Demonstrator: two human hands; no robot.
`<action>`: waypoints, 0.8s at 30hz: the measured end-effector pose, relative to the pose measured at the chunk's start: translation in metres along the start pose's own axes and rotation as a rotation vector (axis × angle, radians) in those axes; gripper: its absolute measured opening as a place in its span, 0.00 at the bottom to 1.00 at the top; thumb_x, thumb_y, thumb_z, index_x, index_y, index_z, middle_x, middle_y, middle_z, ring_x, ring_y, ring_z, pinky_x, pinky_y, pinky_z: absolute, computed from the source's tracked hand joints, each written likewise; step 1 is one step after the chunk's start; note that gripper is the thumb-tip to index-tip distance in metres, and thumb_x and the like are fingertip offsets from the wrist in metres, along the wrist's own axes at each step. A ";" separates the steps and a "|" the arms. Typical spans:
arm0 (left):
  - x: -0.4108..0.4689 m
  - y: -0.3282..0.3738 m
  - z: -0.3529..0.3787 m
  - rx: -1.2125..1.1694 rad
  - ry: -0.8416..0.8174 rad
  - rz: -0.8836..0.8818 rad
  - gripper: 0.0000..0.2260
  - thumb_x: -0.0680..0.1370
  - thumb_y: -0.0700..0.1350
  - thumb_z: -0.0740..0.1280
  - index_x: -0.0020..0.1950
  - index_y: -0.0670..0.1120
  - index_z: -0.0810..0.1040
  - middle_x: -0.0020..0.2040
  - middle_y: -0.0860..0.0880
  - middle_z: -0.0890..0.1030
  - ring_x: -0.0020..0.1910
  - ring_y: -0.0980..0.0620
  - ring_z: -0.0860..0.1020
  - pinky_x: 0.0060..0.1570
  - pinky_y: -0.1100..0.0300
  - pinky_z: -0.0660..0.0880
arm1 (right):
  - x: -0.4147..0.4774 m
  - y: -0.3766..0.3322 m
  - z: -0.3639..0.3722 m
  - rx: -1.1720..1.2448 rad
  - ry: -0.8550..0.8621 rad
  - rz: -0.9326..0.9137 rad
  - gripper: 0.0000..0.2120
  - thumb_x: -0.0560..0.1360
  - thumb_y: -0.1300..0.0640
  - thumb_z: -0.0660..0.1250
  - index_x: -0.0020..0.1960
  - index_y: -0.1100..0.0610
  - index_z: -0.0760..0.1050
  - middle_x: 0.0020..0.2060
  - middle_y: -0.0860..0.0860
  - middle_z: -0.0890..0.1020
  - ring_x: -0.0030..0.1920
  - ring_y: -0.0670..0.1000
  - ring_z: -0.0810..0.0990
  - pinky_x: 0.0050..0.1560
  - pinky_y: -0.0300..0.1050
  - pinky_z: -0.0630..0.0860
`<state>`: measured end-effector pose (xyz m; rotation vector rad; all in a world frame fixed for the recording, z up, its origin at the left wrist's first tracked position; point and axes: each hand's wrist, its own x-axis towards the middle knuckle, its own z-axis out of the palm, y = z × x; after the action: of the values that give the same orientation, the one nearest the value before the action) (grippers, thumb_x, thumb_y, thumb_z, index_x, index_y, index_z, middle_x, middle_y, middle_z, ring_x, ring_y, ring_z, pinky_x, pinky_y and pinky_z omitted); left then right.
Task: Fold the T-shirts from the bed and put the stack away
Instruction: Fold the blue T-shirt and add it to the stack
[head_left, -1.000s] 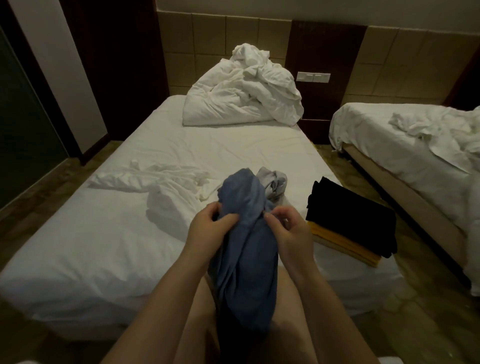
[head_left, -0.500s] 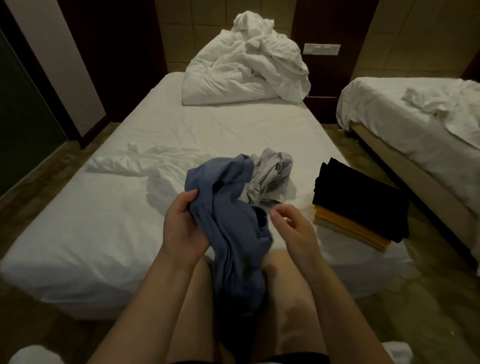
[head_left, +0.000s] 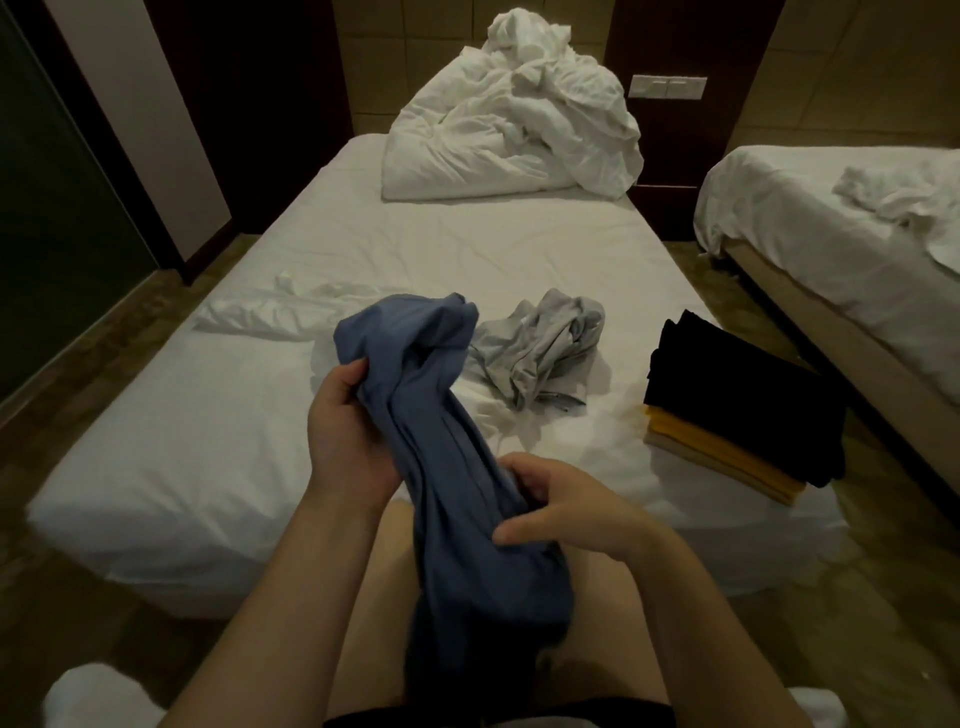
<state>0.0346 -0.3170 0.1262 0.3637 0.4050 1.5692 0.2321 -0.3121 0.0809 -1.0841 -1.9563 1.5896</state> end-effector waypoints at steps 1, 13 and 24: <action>0.001 0.002 -0.003 -0.008 0.016 0.014 0.15 0.62 0.44 0.67 0.46 0.42 0.84 0.49 0.43 0.83 0.47 0.45 0.82 0.49 0.54 0.79 | -0.003 0.004 -0.002 -0.030 -0.013 0.028 0.19 0.67 0.61 0.74 0.57 0.58 0.75 0.51 0.54 0.81 0.52 0.50 0.80 0.56 0.52 0.76; 0.000 0.012 -0.009 -0.042 0.053 0.097 0.15 0.73 0.44 0.59 0.47 0.41 0.84 0.52 0.43 0.82 0.52 0.45 0.81 0.56 0.52 0.76 | -0.002 0.030 0.011 0.161 0.336 0.090 0.13 0.74 0.72 0.64 0.57 0.73 0.71 0.50 0.69 0.78 0.44 0.50 0.76 0.42 0.33 0.74; -0.008 0.028 -0.021 0.097 -0.063 0.104 0.20 0.57 0.41 0.68 0.48 0.42 0.83 0.50 0.46 0.83 0.49 0.48 0.82 0.49 0.58 0.78 | 0.005 -0.038 -0.071 -0.066 0.866 -0.235 0.10 0.77 0.63 0.62 0.41 0.50 0.72 0.37 0.50 0.76 0.40 0.50 0.74 0.42 0.41 0.71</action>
<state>0.0004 -0.3265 0.1212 0.5148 0.4204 1.6383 0.2677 -0.2652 0.1359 -1.2297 -1.4579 0.7300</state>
